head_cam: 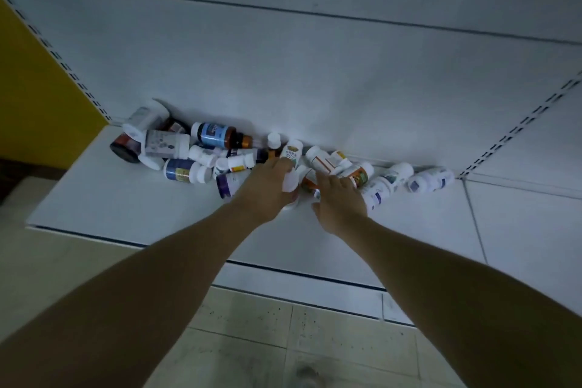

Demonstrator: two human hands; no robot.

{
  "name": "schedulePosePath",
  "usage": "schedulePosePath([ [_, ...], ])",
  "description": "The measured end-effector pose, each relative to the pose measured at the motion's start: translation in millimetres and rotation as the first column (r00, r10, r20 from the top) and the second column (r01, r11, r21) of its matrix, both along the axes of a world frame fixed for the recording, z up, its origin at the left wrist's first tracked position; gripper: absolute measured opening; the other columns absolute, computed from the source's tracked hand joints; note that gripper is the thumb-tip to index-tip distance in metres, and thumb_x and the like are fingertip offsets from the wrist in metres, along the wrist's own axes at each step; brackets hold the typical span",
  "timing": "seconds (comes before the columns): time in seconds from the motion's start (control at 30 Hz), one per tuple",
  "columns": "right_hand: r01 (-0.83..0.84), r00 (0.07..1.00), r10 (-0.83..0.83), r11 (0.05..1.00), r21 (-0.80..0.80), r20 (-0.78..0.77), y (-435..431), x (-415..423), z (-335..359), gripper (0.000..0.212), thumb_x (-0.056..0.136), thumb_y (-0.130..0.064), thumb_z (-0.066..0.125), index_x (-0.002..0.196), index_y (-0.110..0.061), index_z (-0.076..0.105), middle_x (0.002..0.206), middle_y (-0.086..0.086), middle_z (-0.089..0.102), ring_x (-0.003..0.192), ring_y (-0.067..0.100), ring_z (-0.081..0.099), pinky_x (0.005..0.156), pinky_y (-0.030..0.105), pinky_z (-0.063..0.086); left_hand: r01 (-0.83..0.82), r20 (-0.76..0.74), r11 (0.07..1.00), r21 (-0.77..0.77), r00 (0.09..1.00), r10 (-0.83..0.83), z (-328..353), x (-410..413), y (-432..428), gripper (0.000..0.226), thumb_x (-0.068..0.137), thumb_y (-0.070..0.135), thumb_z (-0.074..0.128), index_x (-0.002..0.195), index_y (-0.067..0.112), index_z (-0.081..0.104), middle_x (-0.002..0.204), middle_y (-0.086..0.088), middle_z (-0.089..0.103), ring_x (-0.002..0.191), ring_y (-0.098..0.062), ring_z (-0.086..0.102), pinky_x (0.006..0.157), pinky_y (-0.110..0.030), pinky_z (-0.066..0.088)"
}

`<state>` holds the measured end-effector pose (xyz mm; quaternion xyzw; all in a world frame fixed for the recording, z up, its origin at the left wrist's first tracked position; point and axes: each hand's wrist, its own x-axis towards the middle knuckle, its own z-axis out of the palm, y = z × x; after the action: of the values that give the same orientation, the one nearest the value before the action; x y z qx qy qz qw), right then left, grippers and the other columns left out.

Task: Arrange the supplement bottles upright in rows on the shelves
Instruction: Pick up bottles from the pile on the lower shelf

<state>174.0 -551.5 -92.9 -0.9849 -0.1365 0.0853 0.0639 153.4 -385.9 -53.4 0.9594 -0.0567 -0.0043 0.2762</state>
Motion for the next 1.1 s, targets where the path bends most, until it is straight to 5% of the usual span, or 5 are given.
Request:
schedulePosePath([
  [0.17,0.146,0.989,-0.146,0.989,-0.007,-0.019,10.6,-7.3,-10.1,0.058,0.092,-0.035,0.052,0.140,-0.013,0.028,0.136,0.015,0.041,0.126,0.033,0.038,0.102,0.044,0.036,-0.392,-0.231,0.867,-0.307,0.915,0.332,3.2,-24.3,15.6,0.052,0.076,0.021,0.070,0.124,0.025,0.053,0.119,-0.005,0.049,0.097,-0.017,0.051,0.077,-0.025,0.045],
  [0.3,0.410,0.903,-0.329,0.849,0.333,-0.276,21.3,-30.0,2.2,0.052,0.089,-0.034,0.059,0.131,-0.016,0.034,0.115,0.009,0.055,0.102,0.029,0.057,0.083,0.041,0.052,-0.732,-0.663,0.212,-0.647,0.678,0.319,17.0,-81.1,37.6,0.029,0.082,0.010,0.066,0.108,0.012,0.055,0.116,-0.014,0.056,0.097,-0.024,0.061,0.073,-0.032,0.055],
  [0.47,0.813,0.534,0.007,-0.278,0.511,-0.845,16.6,-107.7,67.5,0.039,0.085,-0.010,0.058,0.123,-0.008,0.054,0.113,0.016,0.062,0.092,0.027,0.066,0.070,0.034,0.056,-0.628,-0.641,-0.306,-0.716,0.765,-0.070,52.8,-162.4,50.3,0.048,0.067,0.015,0.075,0.109,0.001,0.056,0.110,-0.021,0.061,0.090,-0.029,0.068,0.073,-0.035,0.056],
  [0.63,0.764,0.617,0.357,-0.483,0.427,-0.701,18.6,-203.0,141.6,0.039,0.072,-0.013,0.049,0.110,-0.007,0.058,0.088,0.013,0.066,0.078,0.026,0.063,0.068,0.033,0.051,-0.436,-0.402,-0.202,-0.877,0.896,-0.191,113.6,-212.9,49.7,0.073,0.039,0.012,0.090,0.107,0.007,0.063,0.097,-0.015,0.068,0.088,-0.026,0.067,0.078,-0.036,0.056],
  [1.1,0.304,0.938,0.001,-0.488,0.818,-0.347,10.1,-329.9,316.7,0.030,0.068,-0.044,0.062,0.083,-0.020,0.071,0.078,0.005,0.067,0.068,0.021,0.066,0.069,0.035,0.053,0.009,-0.008,0.082,-0.997,0.979,-0.203,271.9,-312.4,22.6,0.068,0.066,0.005,0.062,0.131,0.013,0.044,0.108,-0.014,0.064,0.095,-0.028,0.065,0.076,-0.037,0.055],
])
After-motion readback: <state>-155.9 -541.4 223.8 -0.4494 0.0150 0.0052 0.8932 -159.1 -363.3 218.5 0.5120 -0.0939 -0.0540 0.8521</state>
